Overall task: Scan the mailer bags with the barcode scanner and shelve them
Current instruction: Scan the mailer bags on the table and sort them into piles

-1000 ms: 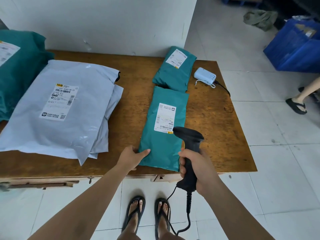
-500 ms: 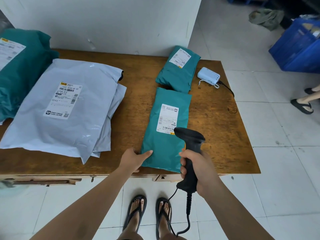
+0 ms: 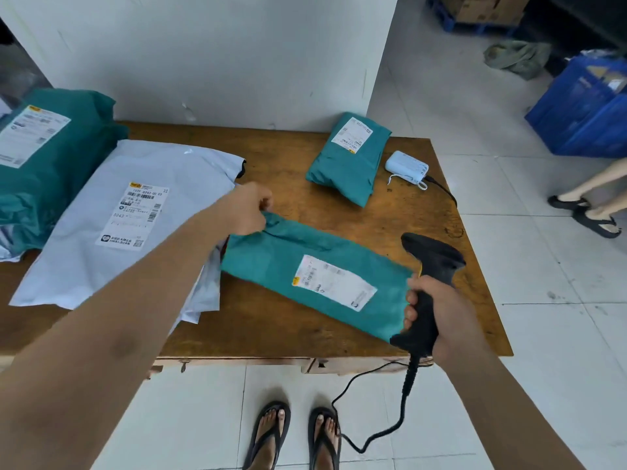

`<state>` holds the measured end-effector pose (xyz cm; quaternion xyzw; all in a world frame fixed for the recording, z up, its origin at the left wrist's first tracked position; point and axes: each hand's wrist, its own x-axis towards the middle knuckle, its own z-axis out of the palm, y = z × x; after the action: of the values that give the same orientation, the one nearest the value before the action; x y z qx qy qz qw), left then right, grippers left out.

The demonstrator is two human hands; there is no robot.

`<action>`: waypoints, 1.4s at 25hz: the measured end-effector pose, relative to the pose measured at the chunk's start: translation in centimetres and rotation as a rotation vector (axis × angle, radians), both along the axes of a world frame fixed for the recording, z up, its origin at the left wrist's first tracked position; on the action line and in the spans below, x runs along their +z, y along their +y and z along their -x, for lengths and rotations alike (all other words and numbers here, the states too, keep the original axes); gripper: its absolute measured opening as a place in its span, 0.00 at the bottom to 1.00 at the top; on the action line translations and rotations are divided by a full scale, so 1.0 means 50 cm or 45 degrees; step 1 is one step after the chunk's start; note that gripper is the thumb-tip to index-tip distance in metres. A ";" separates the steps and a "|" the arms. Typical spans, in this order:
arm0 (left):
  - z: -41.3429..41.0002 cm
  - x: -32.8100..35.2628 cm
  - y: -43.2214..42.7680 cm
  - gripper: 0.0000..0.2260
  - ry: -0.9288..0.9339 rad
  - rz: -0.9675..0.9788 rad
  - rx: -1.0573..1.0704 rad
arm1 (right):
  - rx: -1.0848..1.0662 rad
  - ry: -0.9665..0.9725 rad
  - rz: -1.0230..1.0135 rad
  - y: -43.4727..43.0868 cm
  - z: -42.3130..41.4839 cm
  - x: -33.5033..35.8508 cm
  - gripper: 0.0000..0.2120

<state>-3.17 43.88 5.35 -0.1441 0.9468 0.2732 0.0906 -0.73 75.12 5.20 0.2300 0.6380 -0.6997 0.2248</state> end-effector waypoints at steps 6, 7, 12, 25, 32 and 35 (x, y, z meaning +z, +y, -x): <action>0.005 -0.072 0.120 0.41 0.073 0.331 0.247 | 0.084 0.031 -0.022 -0.001 -0.004 -0.003 0.04; -0.022 -0.117 0.167 0.44 -0.085 0.270 0.213 | 0.090 0.017 -0.024 -0.003 -0.006 -0.007 0.05; -0.137 -0.284 0.256 0.48 -0.545 0.297 -0.150 | 0.091 -0.035 -0.047 -0.008 0.005 -0.013 0.06; 0.153 -0.158 0.121 0.34 -0.012 0.134 0.128 | 0.013 -0.032 -0.011 -0.072 0.068 0.003 0.04; 0.424 -0.170 0.083 0.40 0.051 -0.391 0.674 | 0.078 -0.018 -0.040 -0.030 0.199 0.022 0.05; 0.489 -0.186 0.081 0.37 0.022 -0.674 0.862 | 0.140 -0.016 -0.046 -0.013 0.272 0.032 0.05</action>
<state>-27.61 47.94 -3.97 -0.4163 0.7440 0.5222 0.0216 -14.33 74.46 6.81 0.2030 0.6609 -0.6731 0.2625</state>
